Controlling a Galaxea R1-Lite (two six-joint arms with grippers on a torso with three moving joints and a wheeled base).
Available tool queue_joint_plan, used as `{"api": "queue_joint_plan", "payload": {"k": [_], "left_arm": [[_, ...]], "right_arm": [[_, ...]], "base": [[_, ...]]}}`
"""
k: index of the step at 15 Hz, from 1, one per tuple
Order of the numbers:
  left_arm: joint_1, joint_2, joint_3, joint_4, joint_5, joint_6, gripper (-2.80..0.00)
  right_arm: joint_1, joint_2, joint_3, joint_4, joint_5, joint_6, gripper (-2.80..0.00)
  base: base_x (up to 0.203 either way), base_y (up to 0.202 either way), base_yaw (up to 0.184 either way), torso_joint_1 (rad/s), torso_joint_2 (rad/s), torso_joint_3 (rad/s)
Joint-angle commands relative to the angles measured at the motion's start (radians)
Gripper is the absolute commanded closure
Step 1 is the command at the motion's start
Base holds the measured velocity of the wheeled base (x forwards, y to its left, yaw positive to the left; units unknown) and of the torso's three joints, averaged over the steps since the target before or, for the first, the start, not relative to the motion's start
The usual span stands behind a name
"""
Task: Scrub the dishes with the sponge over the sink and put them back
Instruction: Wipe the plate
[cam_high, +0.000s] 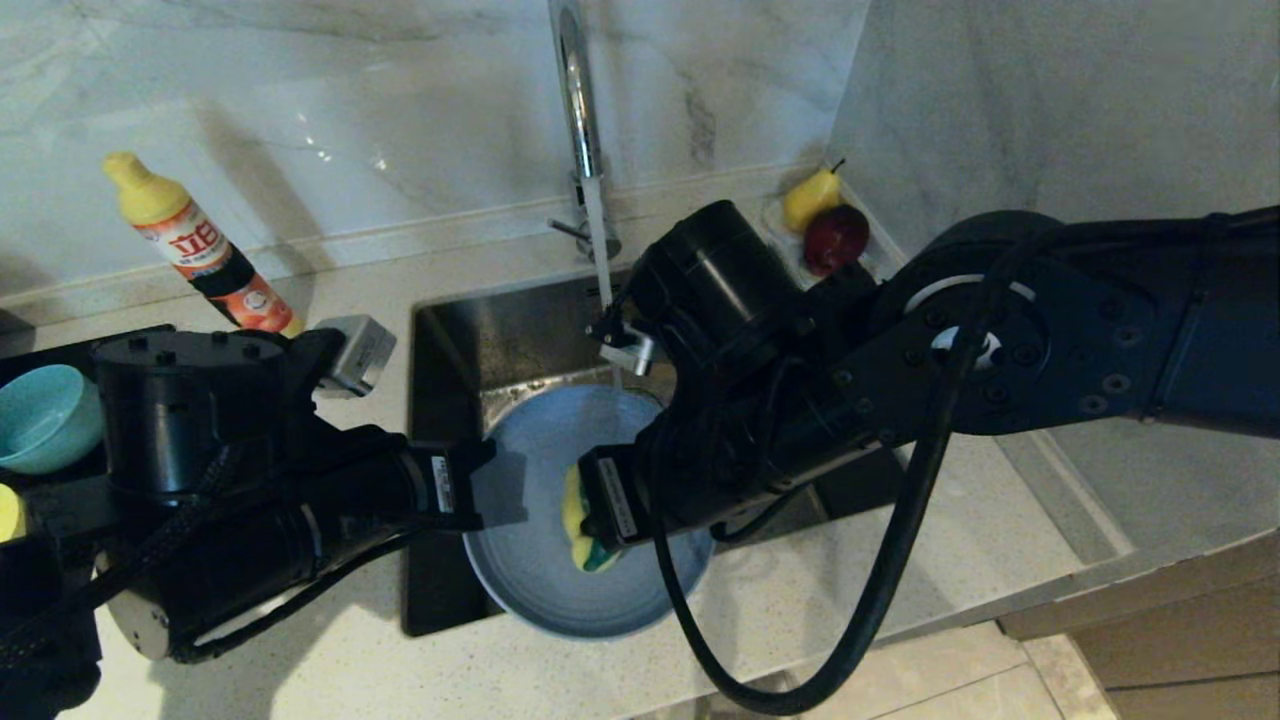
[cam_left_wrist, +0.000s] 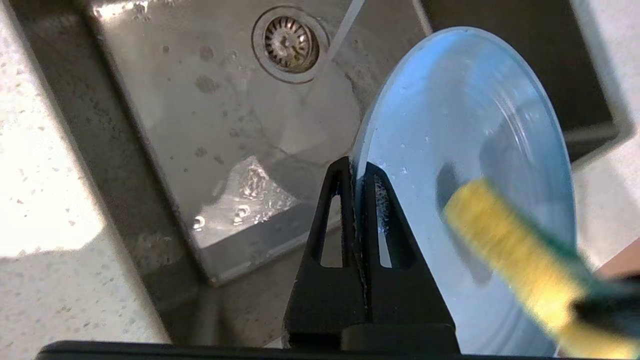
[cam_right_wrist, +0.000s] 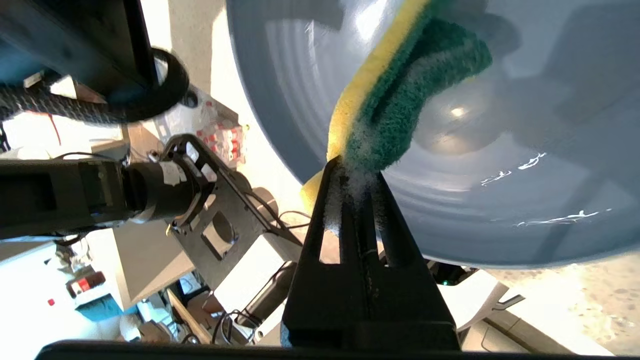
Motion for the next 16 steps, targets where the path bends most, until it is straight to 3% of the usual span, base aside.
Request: {"api": "queue_joint_plan", "payload": {"k": [1,8,16], "left_arm": [[0.001,0.000,-0.012,-0.003,0.001,-0.006,0.00],[0.015,-0.009,-0.036,-0.003,0.003,-0.029,0.00],[0.015,-0.023,-0.046,0.005,0.003,-0.029,0.00]], "right_arm": [[0.009,0.005,0.003,0.003,0.002,0.002,0.00],[0.001,-0.049,0.118,0.001,0.000,-0.003,0.00],[-0.085,-0.122,0.154,0.003,0.001,0.000,0.00]], "base": [[0.000,0.000,0.000,0.000,0.00,0.000],[0.000,0.000,0.000,0.000,0.00,0.000],[0.000,0.000,0.000,0.000,0.00,0.000]]}}
